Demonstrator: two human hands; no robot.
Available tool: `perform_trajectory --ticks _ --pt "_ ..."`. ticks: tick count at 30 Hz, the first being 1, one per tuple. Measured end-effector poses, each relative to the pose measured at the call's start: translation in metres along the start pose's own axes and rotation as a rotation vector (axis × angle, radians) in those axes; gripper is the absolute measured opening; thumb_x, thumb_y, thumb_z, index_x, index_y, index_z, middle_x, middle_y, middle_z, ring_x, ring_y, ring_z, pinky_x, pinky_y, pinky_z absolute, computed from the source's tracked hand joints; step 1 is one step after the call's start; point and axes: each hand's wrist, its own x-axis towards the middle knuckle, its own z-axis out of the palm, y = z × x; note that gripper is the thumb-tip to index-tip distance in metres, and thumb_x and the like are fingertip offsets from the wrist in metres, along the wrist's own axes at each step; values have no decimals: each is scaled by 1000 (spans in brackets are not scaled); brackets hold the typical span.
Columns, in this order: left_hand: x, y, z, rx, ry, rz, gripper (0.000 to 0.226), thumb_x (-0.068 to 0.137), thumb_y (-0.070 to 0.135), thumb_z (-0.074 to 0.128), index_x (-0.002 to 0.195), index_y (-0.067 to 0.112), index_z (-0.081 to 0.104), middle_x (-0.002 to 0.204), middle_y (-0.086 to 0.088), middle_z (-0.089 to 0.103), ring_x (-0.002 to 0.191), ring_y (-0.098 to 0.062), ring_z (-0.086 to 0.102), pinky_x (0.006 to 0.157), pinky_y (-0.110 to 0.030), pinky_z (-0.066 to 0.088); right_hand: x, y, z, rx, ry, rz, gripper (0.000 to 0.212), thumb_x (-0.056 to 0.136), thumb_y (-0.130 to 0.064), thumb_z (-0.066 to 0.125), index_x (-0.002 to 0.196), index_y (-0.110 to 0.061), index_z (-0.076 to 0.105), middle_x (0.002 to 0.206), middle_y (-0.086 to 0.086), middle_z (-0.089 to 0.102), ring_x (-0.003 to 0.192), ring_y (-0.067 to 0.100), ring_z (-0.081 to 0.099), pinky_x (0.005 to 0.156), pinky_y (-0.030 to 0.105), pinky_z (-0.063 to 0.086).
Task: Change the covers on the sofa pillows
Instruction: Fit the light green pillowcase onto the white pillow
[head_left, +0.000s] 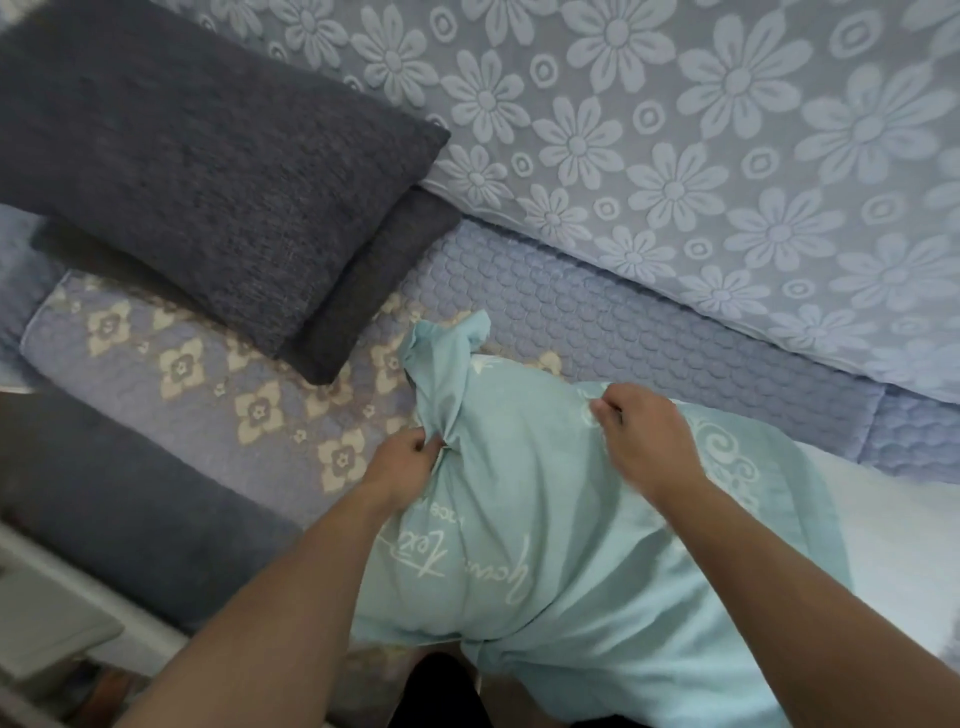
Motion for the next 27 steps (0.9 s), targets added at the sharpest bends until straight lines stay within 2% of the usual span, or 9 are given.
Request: perform_trajectory --ticks 4,7,11,12,14,17,20,24,27 --pt "-10 -7 -18 -242 132 -1 31 95 33 68 73 11 70 66 3 69 64 -18 62 69 -43 54 -4 55 -41 -207 85 296 18 100 -24 51 97 -11 64 106 19 65 99 40 63 76 40 46" --pt "-12 13 -15 -137 185 91 41 95 32 66 61 11 56 51 7 53 56 -18 50 60 -41 45 -35 87 -43 -200 123 453 20 98 -22 52 88 -9 64 98 24 66 95 42 64 79 42 48" --pt "-6 30 -12 73 220 151 45 93 35 59 58 9 50 61 -2 52 67 -32 58 63 -42 43 -76 102 -25 15 67 303 44 93 -45 47 57 -20 57 73 13 67 77 35 65 71 39 45" --pt "-4 24 -14 133 214 165 45 95 33 60 57 11 50 69 -5 52 74 -35 59 67 -41 43 -79 113 -27 -14 121 319 46 91 -49 41 64 -19 66 81 12 69 85 34 64 77 40 45" --pt "-5 13 -14 188 214 181 39 98 29 59 63 13 58 92 -7 51 86 -33 56 83 -39 45 -78 135 -39 -2 247 599 53 91 -49 36 109 -12 70 123 18 62 118 35 50 100 43 36" --pt "-8 15 -3 224 208 184 31 101 27 56 77 8 63 109 -7 50 96 -28 53 92 -37 42 -61 153 -45 201 166 1047 79 93 -55 51 147 1 35 148 28 40 136 43 37 113 46 28" --pt "-8 29 10 294 277 139 29 101 26 53 83 7 64 115 -10 52 98 -31 54 90 -37 42 -26 132 -51 424 38 946 74 92 -55 59 136 5 51 128 24 61 115 38 59 97 41 46" --pt "-11 46 17 399 353 68 24 97 23 52 82 8 64 112 -14 59 100 -36 58 90 -42 48 -7 95 -29 171 -122 631 44 98 -39 52 125 -6 60 127 18 62 115 36 58 90 38 44" --pt "-5 48 0 468 374 9 21 93 22 55 95 6 70 109 -22 68 101 -41 64 91 -43 50 -25 138 -54 19 25 761 26 93 -19 54 115 -10 64 114 18 67 108 37 63 83 40 50"
